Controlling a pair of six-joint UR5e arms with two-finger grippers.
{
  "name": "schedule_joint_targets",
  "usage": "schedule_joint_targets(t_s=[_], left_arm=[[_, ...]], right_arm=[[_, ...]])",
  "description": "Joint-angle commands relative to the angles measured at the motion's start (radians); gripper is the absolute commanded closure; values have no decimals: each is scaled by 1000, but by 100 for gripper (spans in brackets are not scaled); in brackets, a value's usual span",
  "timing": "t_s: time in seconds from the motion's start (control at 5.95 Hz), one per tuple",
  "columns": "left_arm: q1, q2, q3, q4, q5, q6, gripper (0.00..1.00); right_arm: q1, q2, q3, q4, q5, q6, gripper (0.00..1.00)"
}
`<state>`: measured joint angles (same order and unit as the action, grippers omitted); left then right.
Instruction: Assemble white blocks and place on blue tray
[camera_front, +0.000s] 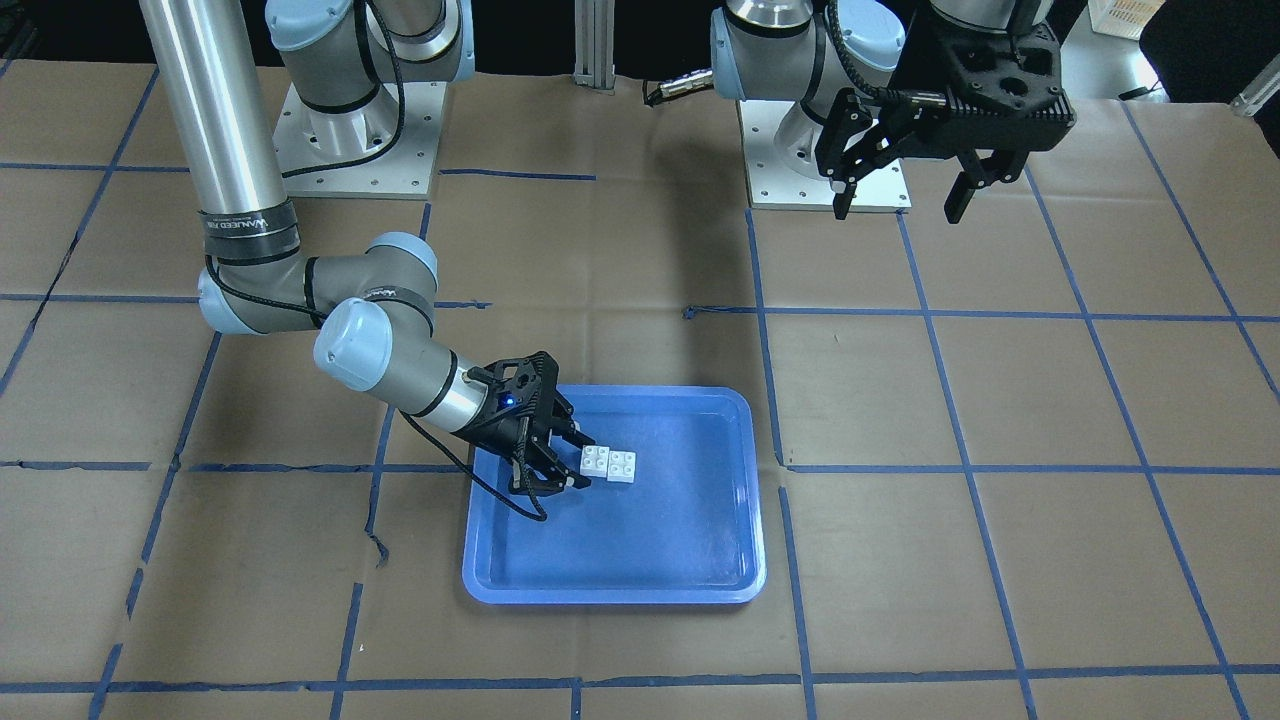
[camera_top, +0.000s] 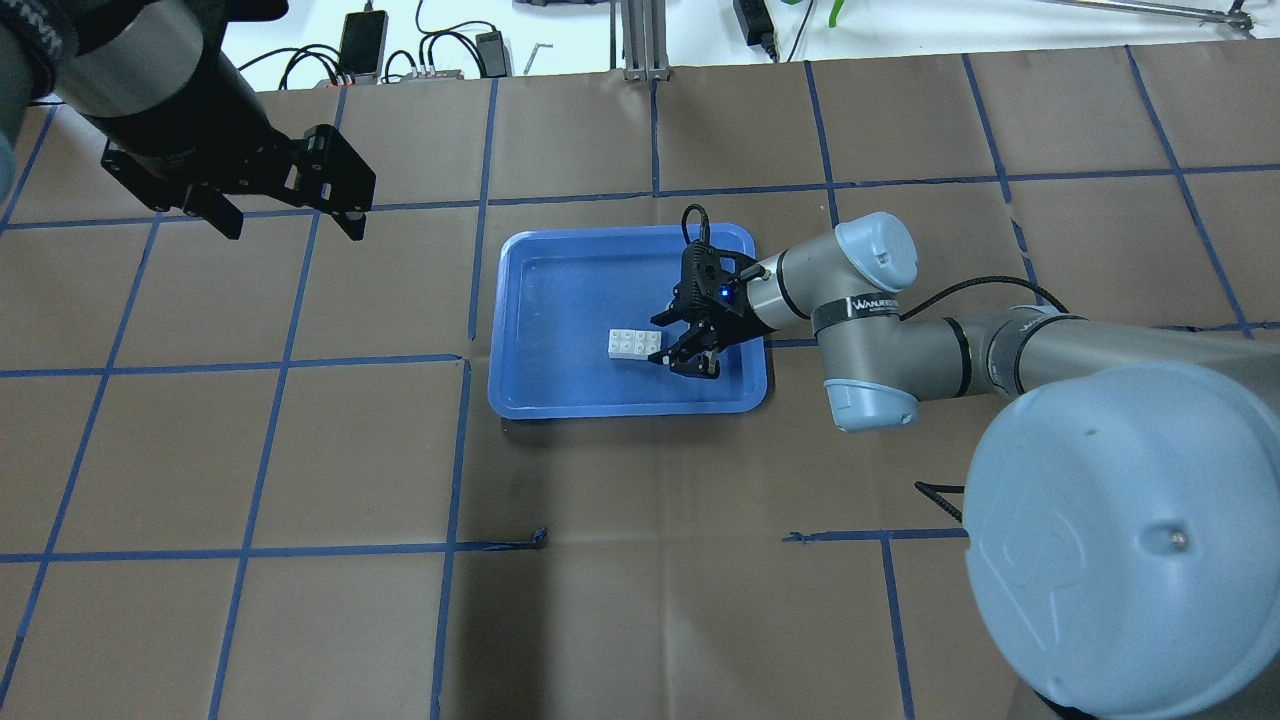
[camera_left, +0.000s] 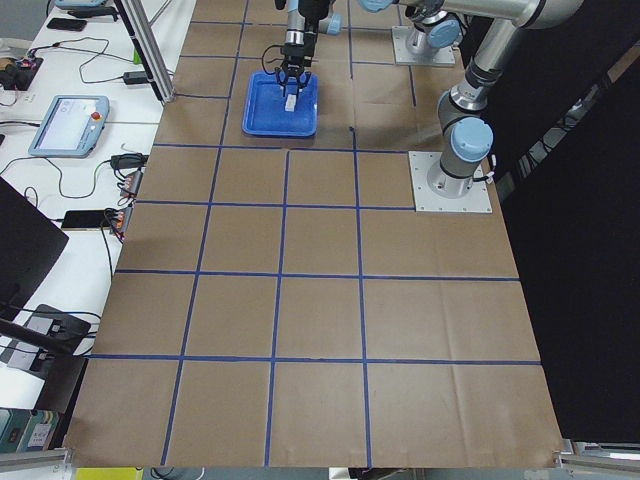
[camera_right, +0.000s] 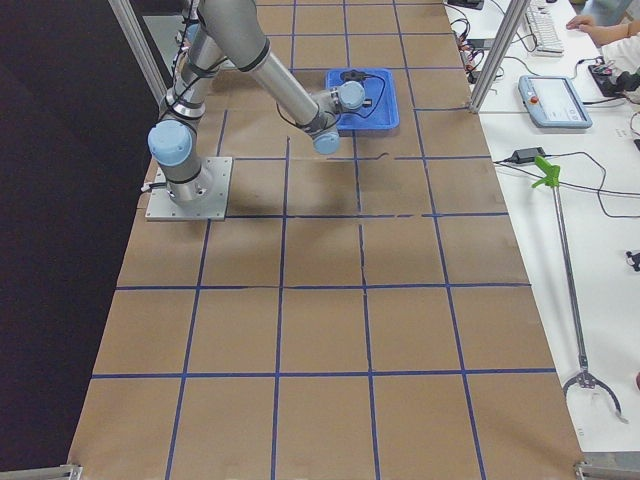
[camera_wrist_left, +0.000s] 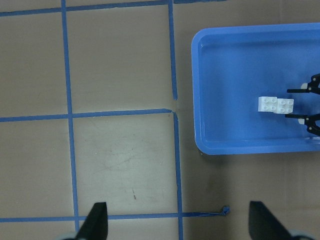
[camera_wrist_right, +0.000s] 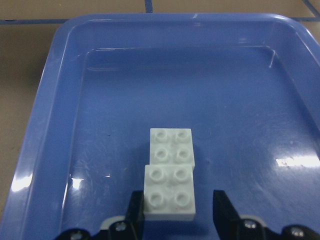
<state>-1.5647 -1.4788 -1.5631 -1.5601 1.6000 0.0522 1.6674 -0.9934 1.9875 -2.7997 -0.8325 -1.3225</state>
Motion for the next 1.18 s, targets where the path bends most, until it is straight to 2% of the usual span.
schedule_joint_targets(t_s=[0.0, 0.67, 0.84, 1.01], left_arm=[[0, 0, 0, 0, 0, 0, 1], [0, 0, 0, 0, 0, 0, 1], [0, 0, 0, 0, 0, 0, 1], [0, 0, 0, 0, 0, 0, 1]], right_arm=[[0, 7, -7, -4, 0, -6, 44], [0, 12, -9, -4, 0, -1, 43], [0, 12, -9, -4, 1, 0, 35], [0, 12, -7, -4, 1, 0, 35]])
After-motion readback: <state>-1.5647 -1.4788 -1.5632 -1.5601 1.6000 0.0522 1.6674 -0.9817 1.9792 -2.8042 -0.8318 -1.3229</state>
